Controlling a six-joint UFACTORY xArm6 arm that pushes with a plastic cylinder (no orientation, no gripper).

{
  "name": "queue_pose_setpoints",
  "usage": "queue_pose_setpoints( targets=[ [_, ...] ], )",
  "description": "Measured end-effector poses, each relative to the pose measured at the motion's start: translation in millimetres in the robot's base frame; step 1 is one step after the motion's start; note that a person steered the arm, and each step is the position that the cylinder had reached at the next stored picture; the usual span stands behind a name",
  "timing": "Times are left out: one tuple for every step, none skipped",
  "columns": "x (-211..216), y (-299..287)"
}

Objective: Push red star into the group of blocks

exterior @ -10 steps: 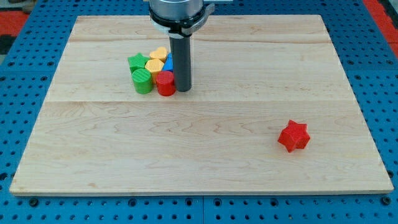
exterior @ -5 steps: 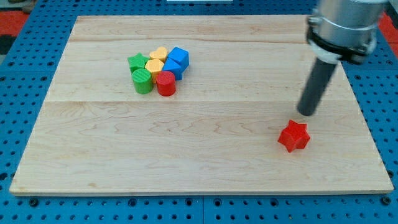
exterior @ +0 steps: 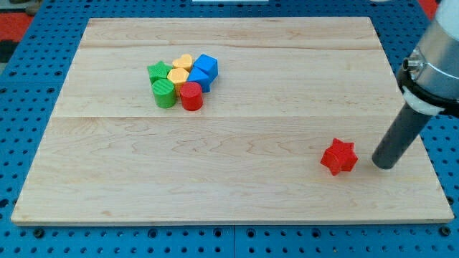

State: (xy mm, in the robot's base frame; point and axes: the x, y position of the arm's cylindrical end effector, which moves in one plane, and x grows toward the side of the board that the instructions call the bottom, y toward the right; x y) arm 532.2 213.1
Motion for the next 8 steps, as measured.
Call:
queue_pose_setpoints(
  targets=[
    [0.0, -19.7],
    [0.0, -38.7],
    [0.0, -59.3],
    [0.0, -79.9],
    [0.0, -103.1],
    [0.0, -128.8],
    [0.0, -157.6],
    [-6.8, -170.2]
  ],
)
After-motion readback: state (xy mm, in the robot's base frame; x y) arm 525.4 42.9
